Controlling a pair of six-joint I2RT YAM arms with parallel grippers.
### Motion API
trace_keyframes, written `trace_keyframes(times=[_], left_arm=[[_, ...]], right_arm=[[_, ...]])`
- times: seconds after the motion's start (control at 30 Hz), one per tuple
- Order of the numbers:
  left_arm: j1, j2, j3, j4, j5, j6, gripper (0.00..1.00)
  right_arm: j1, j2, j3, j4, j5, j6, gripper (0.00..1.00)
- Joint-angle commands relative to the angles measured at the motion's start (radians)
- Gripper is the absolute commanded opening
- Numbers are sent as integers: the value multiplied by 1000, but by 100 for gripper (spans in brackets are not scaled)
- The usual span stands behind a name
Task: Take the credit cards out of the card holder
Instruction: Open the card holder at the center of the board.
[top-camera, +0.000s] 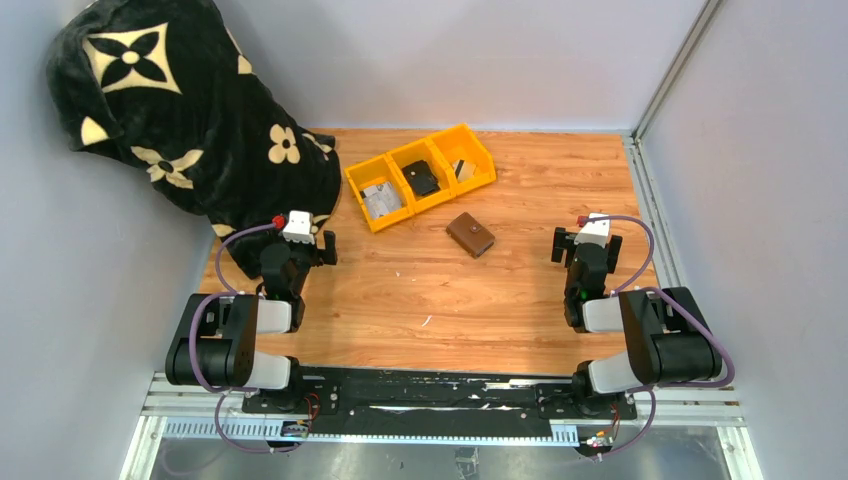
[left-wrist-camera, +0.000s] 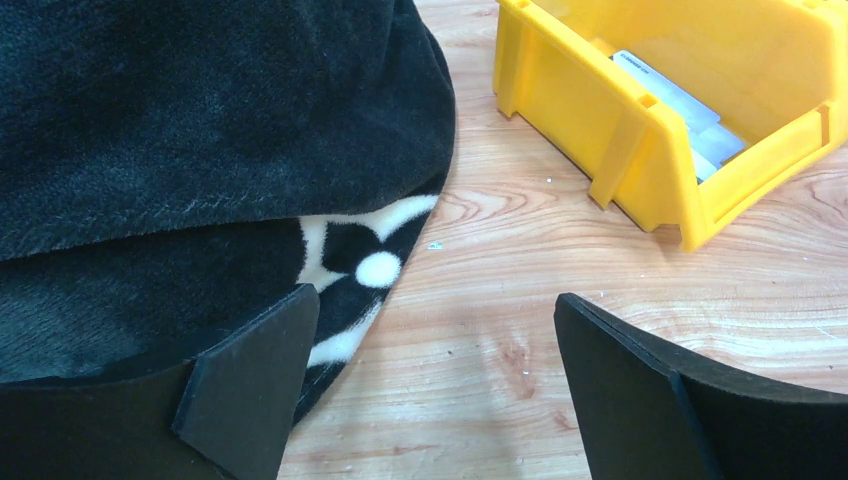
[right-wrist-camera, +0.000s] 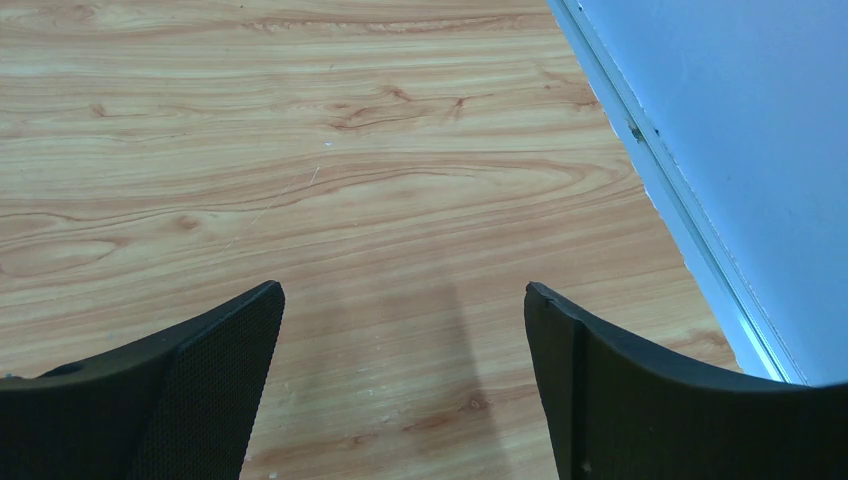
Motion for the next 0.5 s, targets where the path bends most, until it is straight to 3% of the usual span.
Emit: trace_keyframes(times=[0.0,0.47], left_arm=[[1,-6,8,26,-14,-4,100],[1,-7,8,24,-14,-4,100]], right_arm=[[-8,11,-11,24,-1,-7,94],[-8,12,-10,22,4,-6,94]])
